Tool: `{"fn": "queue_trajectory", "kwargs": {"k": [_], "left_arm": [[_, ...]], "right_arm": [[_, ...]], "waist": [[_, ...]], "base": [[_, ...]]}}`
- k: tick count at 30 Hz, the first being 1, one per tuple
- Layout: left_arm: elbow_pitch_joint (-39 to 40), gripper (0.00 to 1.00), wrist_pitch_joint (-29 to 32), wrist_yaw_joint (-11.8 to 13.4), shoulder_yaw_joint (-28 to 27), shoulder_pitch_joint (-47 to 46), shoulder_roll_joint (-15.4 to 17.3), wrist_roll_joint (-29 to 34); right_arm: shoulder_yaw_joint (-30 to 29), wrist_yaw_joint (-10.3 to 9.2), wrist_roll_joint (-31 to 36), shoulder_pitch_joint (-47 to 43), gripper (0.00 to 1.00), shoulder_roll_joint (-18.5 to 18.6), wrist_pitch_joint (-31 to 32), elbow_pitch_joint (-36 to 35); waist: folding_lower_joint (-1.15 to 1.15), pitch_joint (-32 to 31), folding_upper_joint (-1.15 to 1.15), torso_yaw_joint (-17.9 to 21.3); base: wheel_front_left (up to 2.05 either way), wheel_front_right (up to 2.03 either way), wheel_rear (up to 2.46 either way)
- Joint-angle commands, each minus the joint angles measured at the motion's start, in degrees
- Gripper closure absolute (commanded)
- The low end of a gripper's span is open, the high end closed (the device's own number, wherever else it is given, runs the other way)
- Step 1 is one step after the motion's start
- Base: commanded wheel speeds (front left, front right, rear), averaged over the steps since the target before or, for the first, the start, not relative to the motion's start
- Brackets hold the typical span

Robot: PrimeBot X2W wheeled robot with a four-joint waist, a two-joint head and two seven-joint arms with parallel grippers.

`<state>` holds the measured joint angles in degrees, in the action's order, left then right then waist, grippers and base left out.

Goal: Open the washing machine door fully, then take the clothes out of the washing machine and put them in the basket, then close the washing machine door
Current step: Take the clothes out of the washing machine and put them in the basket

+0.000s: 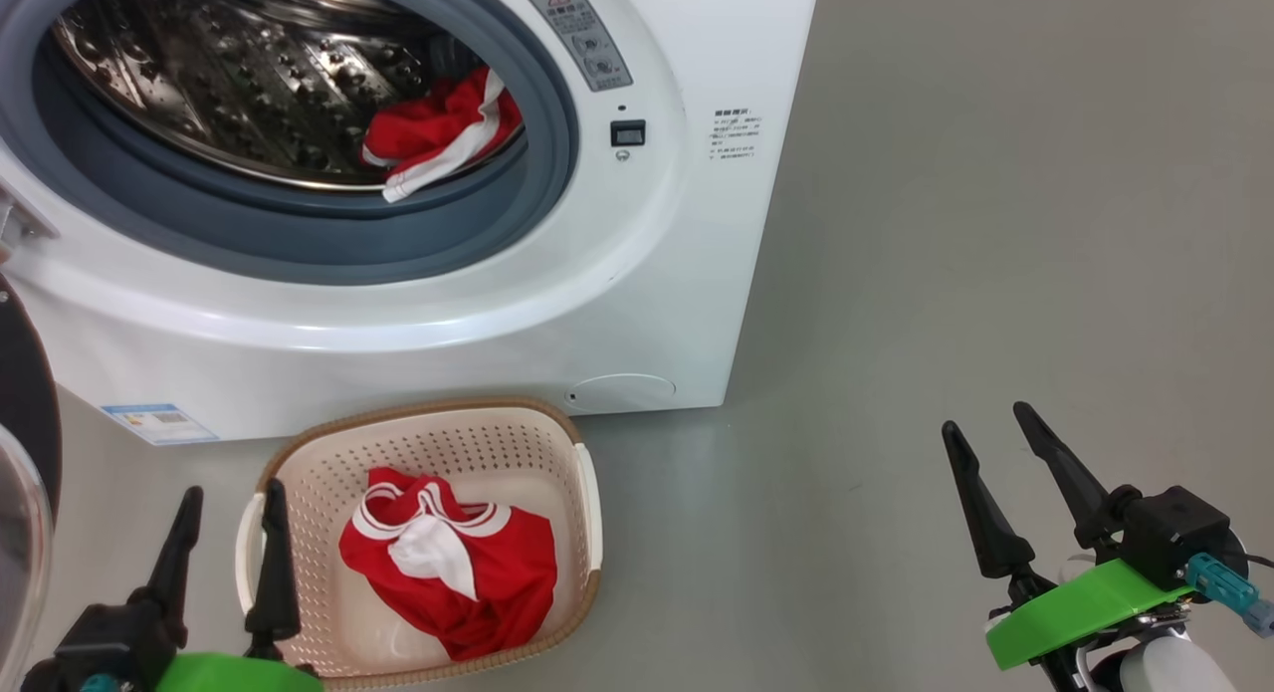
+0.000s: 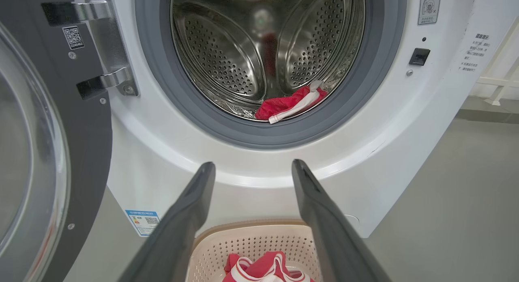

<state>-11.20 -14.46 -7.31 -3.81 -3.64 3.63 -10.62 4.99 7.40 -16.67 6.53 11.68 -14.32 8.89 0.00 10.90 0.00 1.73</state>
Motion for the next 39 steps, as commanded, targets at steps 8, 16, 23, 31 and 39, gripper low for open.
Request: {"fn": "queue_trajectory", "kwargs": {"k": [8, 16, 23, 31, 39], "left_arm": [[-1.1, 0.0, -0.5, -0.2, 1.0, -6.2, 3.4, -2.4], [-7.9, 0.0, -0.5, -0.2, 7.3, -20.2, 8.0, -4.8], [-17.9, 0.0, -0.5, -0.2, 15.2, -35.2, 12.3, -7.3], [-30.2, 0.0, -0.5, -0.2, 22.2, -49.4, 15.6, -9.0], [-40.4, 0.0, -0.5, -0.2, 27.8, -59.3, 17.5, -10.5]], "right_arm": [[1.4, 0.09, 0.5, 1.1, 0.0, -0.2, -0.7, -2.1], [1.8, 0.09, 0.6, 4.2, 0.0, -1.1, -0.7, -2.4], [3.2, 0.09, 0.5, 7.6, 0.0, -1.8, -0.7, -2.4], [4.5, 0.09, 0.3, 10.7, 0.0, -2.4, -0.7, -2.3], [6.2, 0.09, 0.1, 13.0, 0.0, -2.8, -0.7, -2.3]], "waist": [[0.0, 3.3, 0.0, 0.4], [0.0, 9.2, 0.0, 1.2], [0.0, 14.0, 0.0, 2.9], [0.0, 18.3, 0.0, 5.2], [0.0, 21.2, 0.0, 7.5]], "base": [[0.0, 0.0, 0.0], [0.0, 0.0, 0.0], [0.0, 0.0, 0.0], [0.0, 0.0, 0.0], [0.0, 0.0, 0.0]]}}
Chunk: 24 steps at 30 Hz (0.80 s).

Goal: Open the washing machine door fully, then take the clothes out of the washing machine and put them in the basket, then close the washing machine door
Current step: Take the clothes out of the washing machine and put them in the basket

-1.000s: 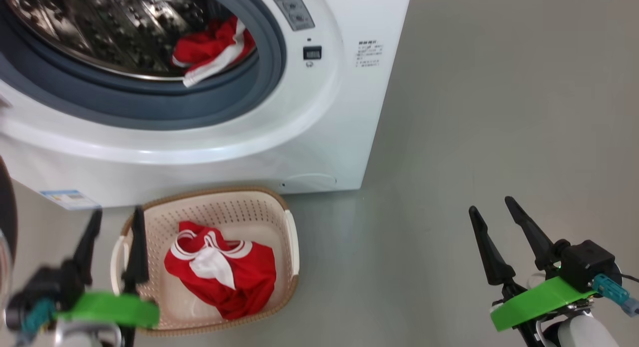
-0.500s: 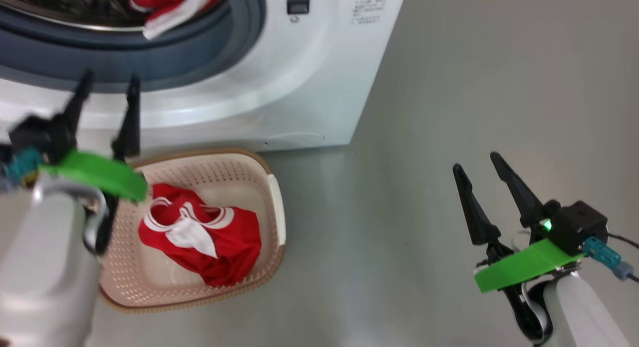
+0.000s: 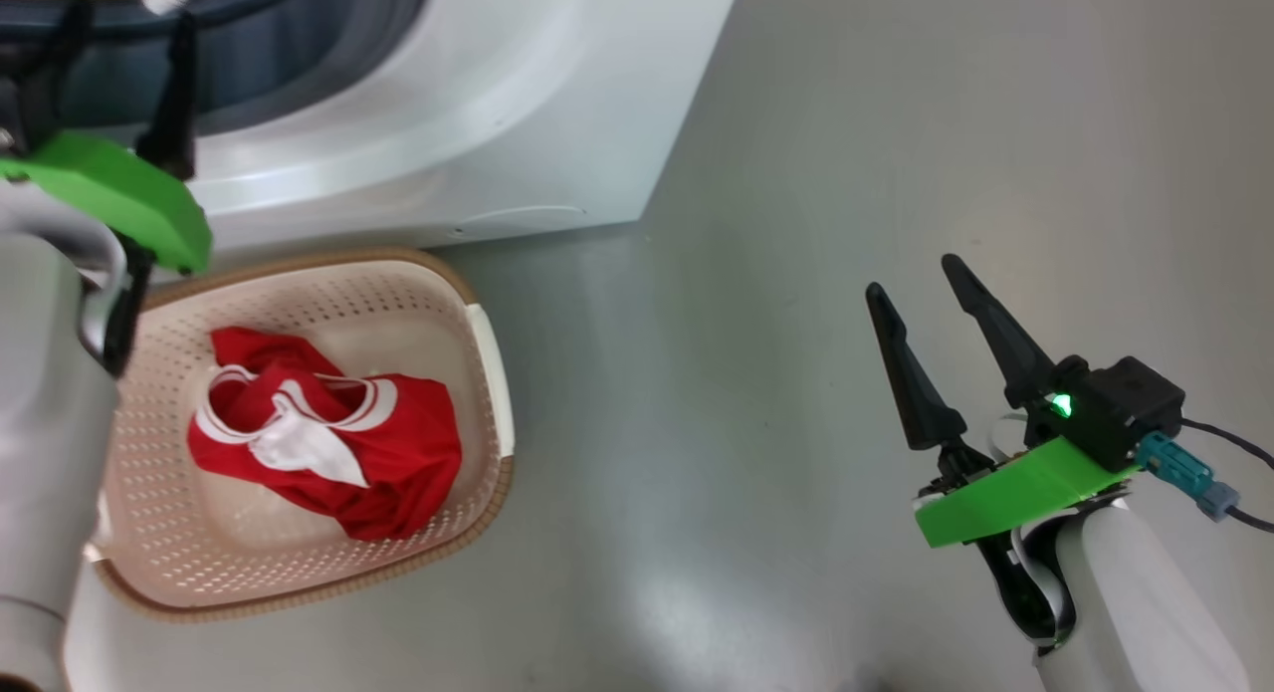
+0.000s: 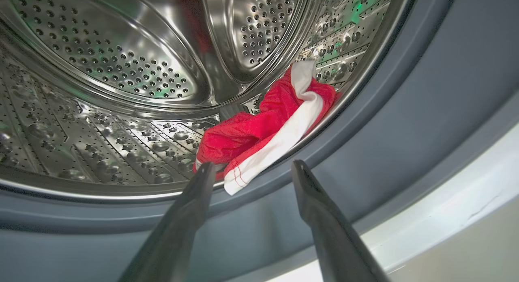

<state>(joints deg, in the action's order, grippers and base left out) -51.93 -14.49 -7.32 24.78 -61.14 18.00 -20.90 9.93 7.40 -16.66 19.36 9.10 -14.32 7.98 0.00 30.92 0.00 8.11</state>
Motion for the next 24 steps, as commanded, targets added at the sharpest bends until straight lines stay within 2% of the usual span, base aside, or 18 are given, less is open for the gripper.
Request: {"fn": "queue_trajectory", "kwargs": {"k": [1, 24], "left_arm": [[-0.5, 0.0, -0.5, -0.2, -0.2, -2.7, 3.3, -0.3], [-13.9, 0.0, -0.5, -0.2, 12.1, -15.0, 5.6, -3.3]], "right_arm": [[1.5, 0.09, 0.1, 0.4, 0.0, -0.3, -0.7, -1.4], [4.1, 0.09, -0.5, 1.7, 0.0, -1.8, -0.7, -1.3]], "waist": [[0.0, 1.5, 0.0, 1.4], [0.0, 4.3, 0.0, 5.4]], "base": [[0.0, 0.0, 0.0], [0.0, 0.0, 0.0]]}}
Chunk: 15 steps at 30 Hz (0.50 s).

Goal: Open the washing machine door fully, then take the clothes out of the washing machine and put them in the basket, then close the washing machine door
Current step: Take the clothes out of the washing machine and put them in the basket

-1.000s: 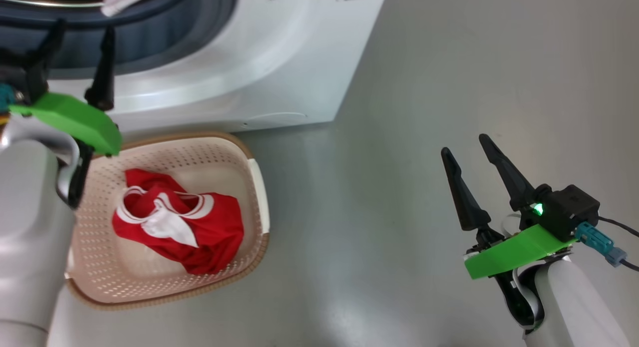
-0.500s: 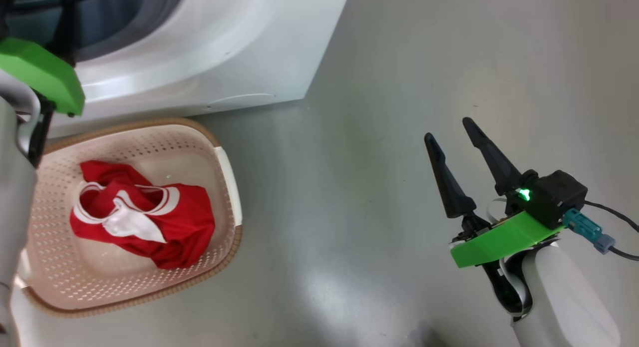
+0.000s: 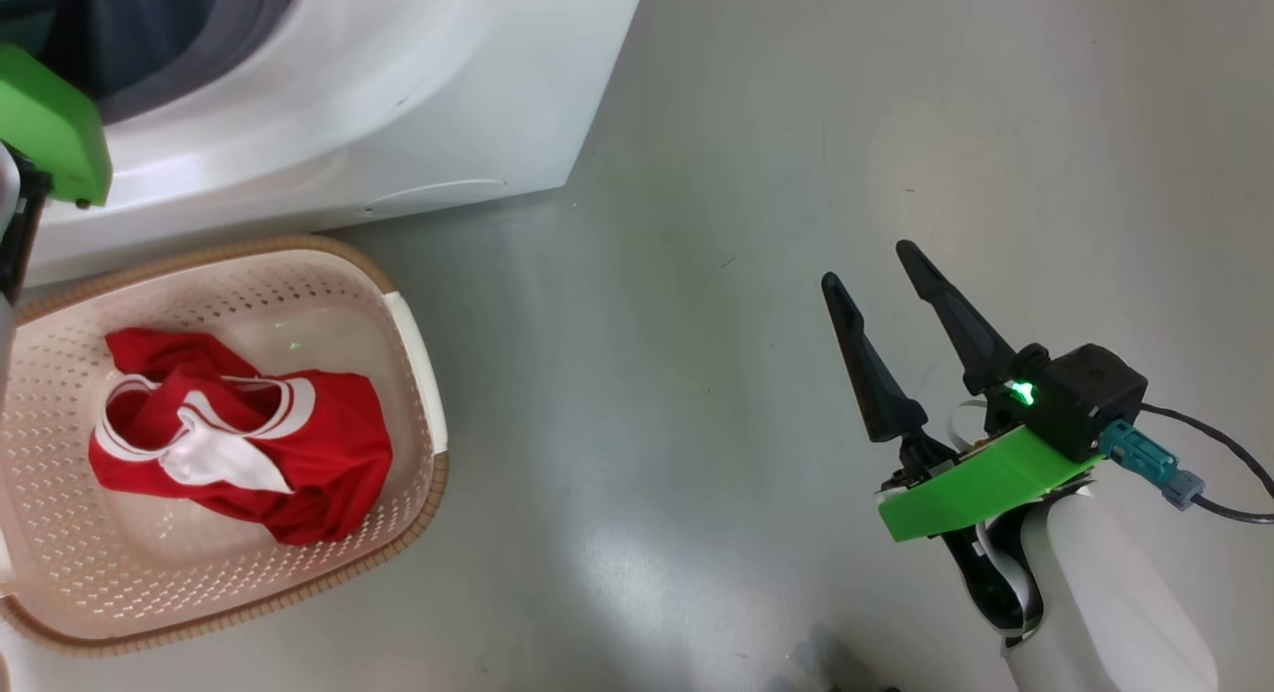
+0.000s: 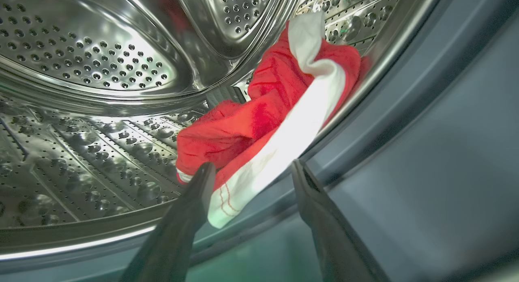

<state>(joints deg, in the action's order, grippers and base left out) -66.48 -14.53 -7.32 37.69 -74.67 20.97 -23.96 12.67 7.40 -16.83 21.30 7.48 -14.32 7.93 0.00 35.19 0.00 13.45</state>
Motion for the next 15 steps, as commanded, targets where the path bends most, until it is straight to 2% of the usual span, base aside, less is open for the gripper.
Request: {"fn": "queue_trajectory", "kwargs": {"k": [1, 12, 13, 14, 15], "left_arm": [[0.2, 0.0, -0.5, -0.2, -0.3, -1.8, 2.7, -0.4], [-2.8, 0.0, -0.5, -0.2, 4.7, -4.7, 3.2, -3.1], [-2.9, 0.09, -0.5, -0.2, 5.0, -4.8, 3.2, -3.4], [-3.0, 0.25, -0.5, -0.2, 5.3, -4.9, 3.2, -3.7], [-3.1, 0.68, -0.5, -0.2, 5.7, -5.1, 3.1, -3.8]], "right_arm": [[1.4, 0.09, -0.4, -0.2, 0.0, -0.2, -0.7, -1.3], [2.0, 0.09, -0.6, 0.2, 0.0, -0.5, -0.7, -1.7], [1.9, 0.09, -0.6, 0.3, 0.0, -0.5, -0.7, -1.7], [1.9, 0.09, -0.6, 0.3, 0.0, -0.5, -0.7, -1.7], [1.8, 0.09, -0.5, 0.3, 0.0, -0.6, -0.7, -1.8]], "waist": [[0.0, 0.1, 0.0, 0.2], [0.0, 1.1, 0.0, 1.5], [0.0, 1.2, 0.0, 1.5], [0.0, 1.2, 0.0, 1.6], [0.0, 1.3, 0.0, 1.5]], "base": [[0.0, 0.0, 0.0], [0.0, 0.0, 0.0], [0.0, 0.0, 0.0], [0.0, 0.0, 0.0], [0.0, 0.0, 0.0]]}}
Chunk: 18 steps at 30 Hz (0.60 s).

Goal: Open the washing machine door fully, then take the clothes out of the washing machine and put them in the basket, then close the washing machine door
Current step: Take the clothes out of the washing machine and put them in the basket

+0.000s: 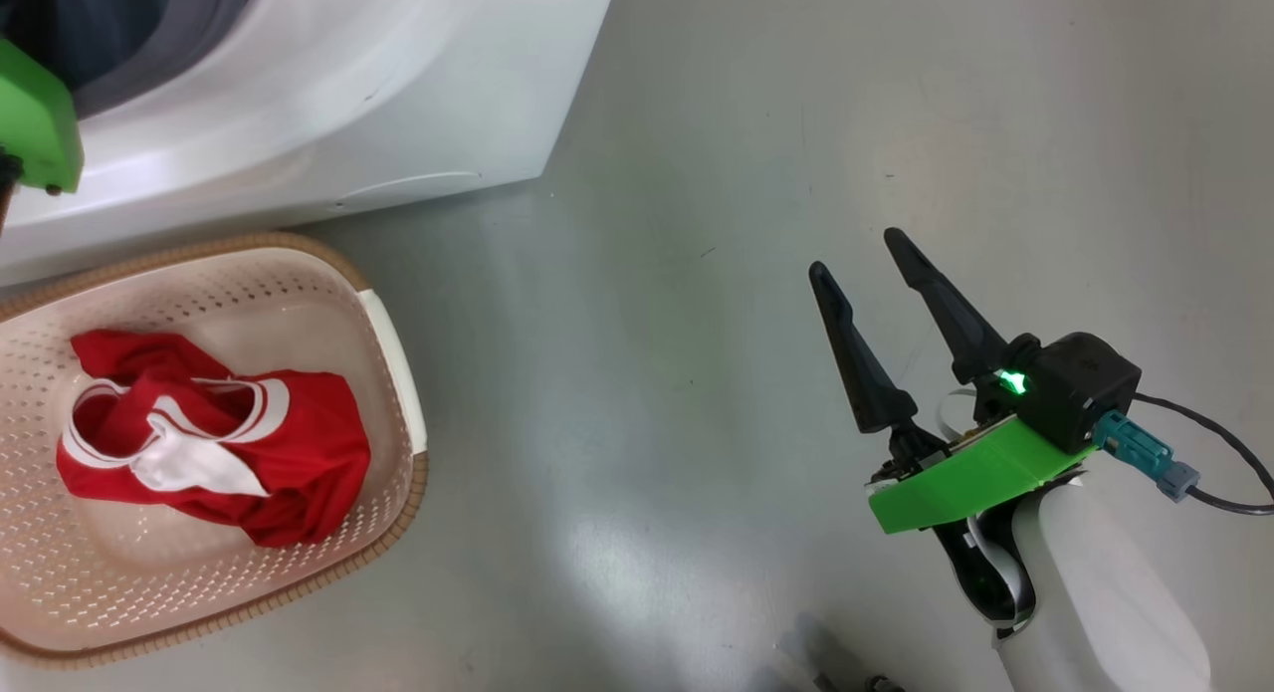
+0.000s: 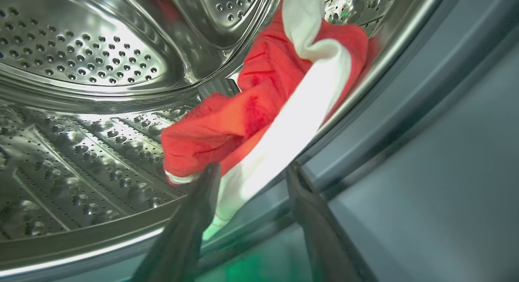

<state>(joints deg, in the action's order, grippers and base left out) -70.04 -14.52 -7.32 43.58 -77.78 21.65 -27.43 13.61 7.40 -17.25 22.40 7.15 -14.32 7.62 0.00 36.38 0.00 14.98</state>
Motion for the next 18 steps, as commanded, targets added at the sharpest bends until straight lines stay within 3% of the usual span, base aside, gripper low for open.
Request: {"fn": "queue_trajectory", "kwargs": {"k": [1, 10, 18], "left_arm": [[0.5, 1.0, -0.5, -0.2, 0.1, -2.1, 2.4, -0.5], [2.6, 1.0, -0.5, -0.2, 0.2, -1.9, 2.2, -3.1], [8.0, 1.0, -0.5, 0.1, -5.3, 1.3, 2.2, -5.5]], "right_arm": [[0.8, 0.09, -0.1, -0.8, 0.0, -0.3, -0.7, -1.5], [0.2, 0.09, 0.3, -0.7, 0.0, 0.0, -0.7, -1.5], [-0.2, 0.09, 0.5, -0.7, 0.0, 0.5, -0.7, -1.4]], "waist": [[0.0, 0.1, 0.0, 0.0], [0.0, -0.6, 0.0, -1.1], [0.0, -2.1, 0.0, -3.1]], "base": [[0.0, 0.0, 0.0], [0.0, 0.0, 0.0], [0.0, 0.0, 0.0]]}}
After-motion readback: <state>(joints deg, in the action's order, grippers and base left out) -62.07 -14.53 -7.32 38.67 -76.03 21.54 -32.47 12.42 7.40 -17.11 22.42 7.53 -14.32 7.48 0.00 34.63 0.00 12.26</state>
